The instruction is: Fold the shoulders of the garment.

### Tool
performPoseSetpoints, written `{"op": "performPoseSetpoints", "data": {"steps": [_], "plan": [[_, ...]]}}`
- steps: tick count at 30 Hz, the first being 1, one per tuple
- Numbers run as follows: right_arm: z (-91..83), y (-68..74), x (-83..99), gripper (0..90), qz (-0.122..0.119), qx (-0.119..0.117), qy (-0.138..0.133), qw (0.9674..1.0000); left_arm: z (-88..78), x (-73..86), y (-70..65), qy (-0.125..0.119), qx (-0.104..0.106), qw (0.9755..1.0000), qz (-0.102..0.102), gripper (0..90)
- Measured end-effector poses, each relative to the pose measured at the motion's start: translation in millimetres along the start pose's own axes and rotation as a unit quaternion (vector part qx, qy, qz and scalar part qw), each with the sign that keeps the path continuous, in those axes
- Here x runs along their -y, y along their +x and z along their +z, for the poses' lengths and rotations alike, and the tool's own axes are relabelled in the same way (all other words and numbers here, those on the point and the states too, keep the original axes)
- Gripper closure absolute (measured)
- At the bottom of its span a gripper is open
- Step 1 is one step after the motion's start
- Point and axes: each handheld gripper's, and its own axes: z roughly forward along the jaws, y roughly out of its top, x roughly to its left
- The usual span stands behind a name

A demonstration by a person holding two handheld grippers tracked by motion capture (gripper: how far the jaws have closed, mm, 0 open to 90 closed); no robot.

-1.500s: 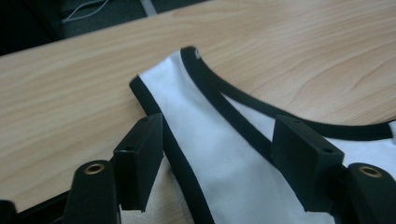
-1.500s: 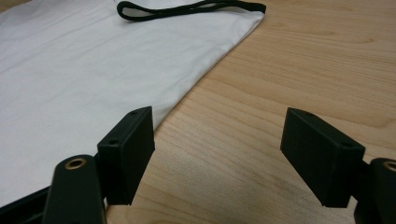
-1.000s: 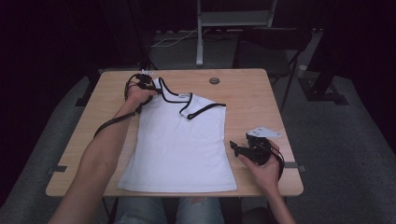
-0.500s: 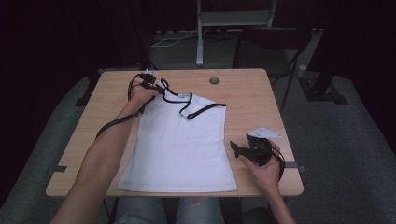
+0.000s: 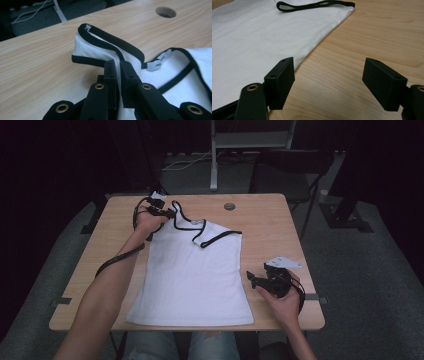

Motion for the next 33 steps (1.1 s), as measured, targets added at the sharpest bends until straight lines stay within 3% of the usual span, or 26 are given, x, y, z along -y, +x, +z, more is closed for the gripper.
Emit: {"op": "performPoseSetpoints", "data": {"steps": [17,25,33], "plan": [[0.5,0.9,0.0,25.2,-0.005,0.002,0.003,1.0000,-31.5,12.9,-27.7,-0.036,0.001,0.9988,0.032,85.0],[0.5,1.6,-0.1,25.2,-0.007,0.003,0.004,1.0000,-32.6,22.7,-29.0,-0.040,-0.001,0.9988,0.028,85.0],[0.8,1.6,-0.2,25.1,-0.005,0.004,0.005,1.0000,-37.8,27.5,-32.4,-0.052,-0.005,0.9979,0.038,85.0]]}}
